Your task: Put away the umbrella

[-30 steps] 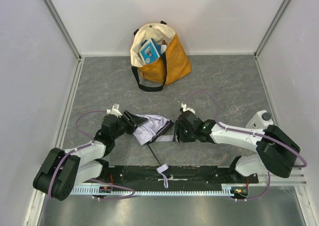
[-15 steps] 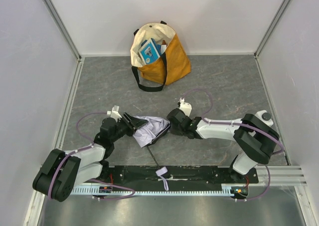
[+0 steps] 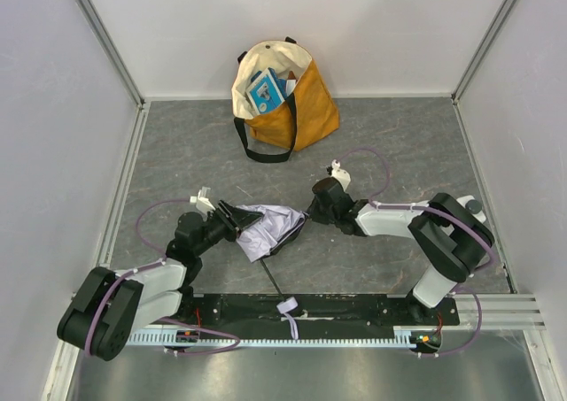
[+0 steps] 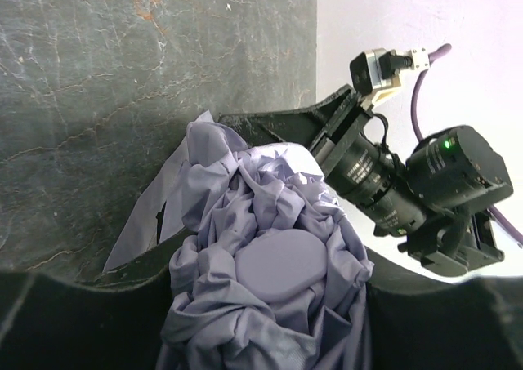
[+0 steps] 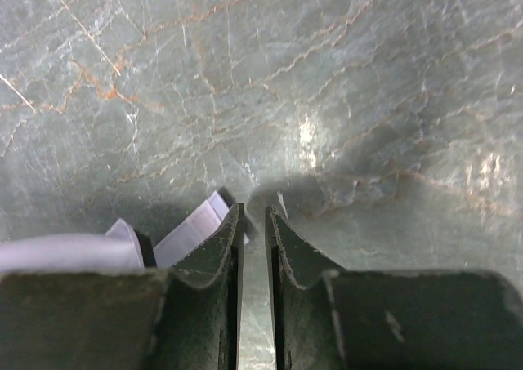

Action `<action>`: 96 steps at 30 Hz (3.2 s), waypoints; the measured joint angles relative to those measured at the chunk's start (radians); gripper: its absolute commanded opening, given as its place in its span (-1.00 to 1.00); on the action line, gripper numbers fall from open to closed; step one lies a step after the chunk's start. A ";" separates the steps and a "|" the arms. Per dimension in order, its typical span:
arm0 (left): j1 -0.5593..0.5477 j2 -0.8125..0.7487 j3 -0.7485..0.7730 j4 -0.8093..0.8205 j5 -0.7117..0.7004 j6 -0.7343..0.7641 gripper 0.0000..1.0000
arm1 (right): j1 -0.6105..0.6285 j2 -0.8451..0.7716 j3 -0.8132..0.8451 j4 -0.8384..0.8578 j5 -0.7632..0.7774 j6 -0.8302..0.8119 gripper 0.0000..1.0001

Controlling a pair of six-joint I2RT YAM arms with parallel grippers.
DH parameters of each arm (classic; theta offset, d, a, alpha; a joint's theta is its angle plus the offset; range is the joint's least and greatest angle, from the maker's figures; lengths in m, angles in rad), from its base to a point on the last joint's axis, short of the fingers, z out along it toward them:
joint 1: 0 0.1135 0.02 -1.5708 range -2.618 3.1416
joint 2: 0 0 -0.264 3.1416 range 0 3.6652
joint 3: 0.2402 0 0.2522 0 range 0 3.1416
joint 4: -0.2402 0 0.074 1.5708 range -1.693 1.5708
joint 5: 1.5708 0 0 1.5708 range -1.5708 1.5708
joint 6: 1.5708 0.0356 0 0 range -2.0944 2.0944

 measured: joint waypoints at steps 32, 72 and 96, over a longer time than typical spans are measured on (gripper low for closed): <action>0.010 -0.029 0.000 -0.003 0.023 0.008 -0.97 | -0.055 0.114 0.264 -0.253 -0.222 -0.517 0.57; 0.037 -0.020 0.003 -0.280 0.048 0.114 -0.96 | -0.015 0.116 0.275 -0.381 0.203 -0.402 0.19; 0.037 0.027 0.012 -0.250 0.074 0.135 -0.96 | -0.014 -0.194 -0.073 -0.184 -0.393 -0.204 -0.11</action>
